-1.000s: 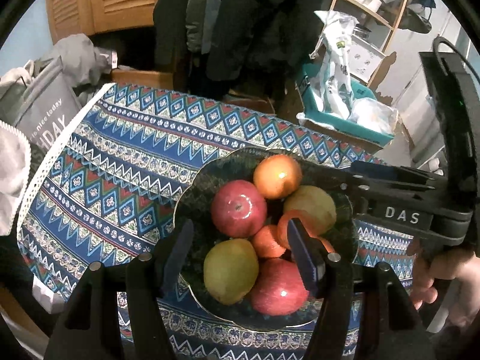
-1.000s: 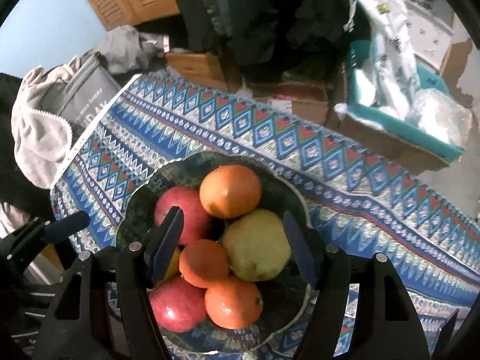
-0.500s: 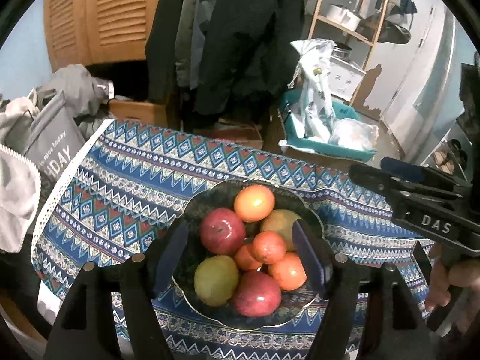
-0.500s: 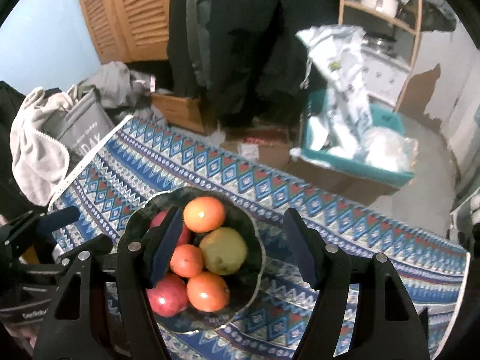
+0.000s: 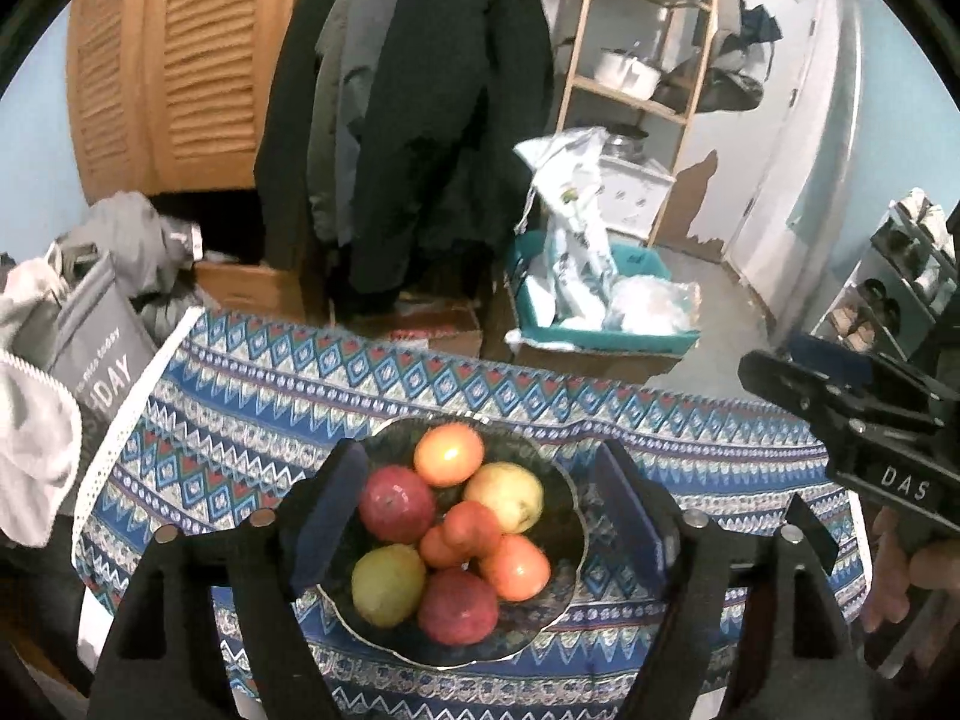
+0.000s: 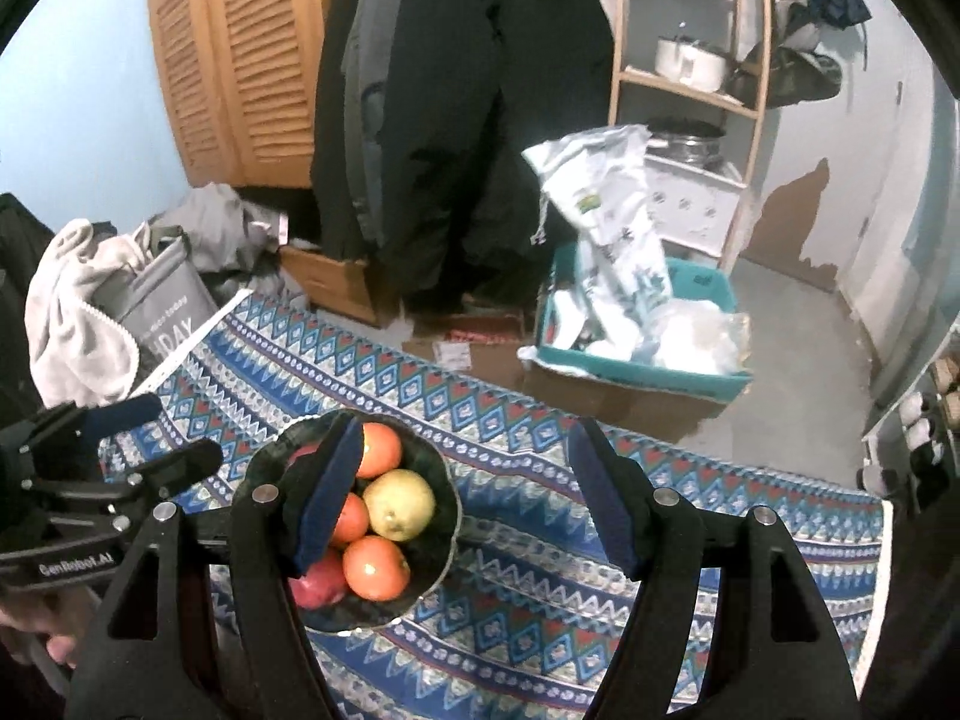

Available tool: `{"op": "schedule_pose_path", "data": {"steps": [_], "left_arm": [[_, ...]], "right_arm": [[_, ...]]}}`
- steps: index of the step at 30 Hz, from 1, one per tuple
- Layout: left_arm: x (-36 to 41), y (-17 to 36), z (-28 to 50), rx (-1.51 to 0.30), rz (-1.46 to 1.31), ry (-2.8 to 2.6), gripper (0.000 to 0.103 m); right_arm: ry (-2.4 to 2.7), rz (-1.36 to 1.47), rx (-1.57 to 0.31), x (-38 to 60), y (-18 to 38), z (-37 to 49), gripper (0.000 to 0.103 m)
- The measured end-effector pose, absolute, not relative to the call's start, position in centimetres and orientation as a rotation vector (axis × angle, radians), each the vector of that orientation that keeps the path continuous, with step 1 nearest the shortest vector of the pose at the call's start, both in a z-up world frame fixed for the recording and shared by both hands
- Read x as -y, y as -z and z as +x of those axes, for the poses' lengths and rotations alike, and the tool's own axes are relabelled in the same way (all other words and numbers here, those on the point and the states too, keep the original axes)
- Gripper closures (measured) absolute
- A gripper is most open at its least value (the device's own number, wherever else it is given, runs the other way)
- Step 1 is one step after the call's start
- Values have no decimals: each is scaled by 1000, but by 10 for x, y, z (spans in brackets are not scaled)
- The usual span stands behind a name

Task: Organize fruits

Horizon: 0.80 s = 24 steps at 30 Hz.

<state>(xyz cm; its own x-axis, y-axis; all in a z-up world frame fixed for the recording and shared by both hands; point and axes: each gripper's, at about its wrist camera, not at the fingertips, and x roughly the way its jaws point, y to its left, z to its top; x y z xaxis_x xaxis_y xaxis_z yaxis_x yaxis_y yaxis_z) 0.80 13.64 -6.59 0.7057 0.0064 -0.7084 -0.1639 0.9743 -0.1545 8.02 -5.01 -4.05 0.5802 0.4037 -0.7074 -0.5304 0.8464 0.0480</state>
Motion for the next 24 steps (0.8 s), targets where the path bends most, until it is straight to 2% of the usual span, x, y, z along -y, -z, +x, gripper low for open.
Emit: {"op": "schedule_pose_path", "data": {"steps": [6,8,13,17,24], "left_arm": [[-116,45,6,-744,-181,-55,21],[-108,39,5,-729,-166,-41,16],[-90,23,0,-694,-133,-12,15],[-80,13,-3,-663,-118,-10,5],[-68,2,-5,-635,-109,7,1]], "right_arm": [[-519,-164,-717,71,18,66,30],[-507,-154,-695,81,11,61,27],[-482,-115,-659,104,-2,53,25],[-439,-92,-627,124,-9,47,18],[-345,-93,-568,154,-20,37,16]]}}
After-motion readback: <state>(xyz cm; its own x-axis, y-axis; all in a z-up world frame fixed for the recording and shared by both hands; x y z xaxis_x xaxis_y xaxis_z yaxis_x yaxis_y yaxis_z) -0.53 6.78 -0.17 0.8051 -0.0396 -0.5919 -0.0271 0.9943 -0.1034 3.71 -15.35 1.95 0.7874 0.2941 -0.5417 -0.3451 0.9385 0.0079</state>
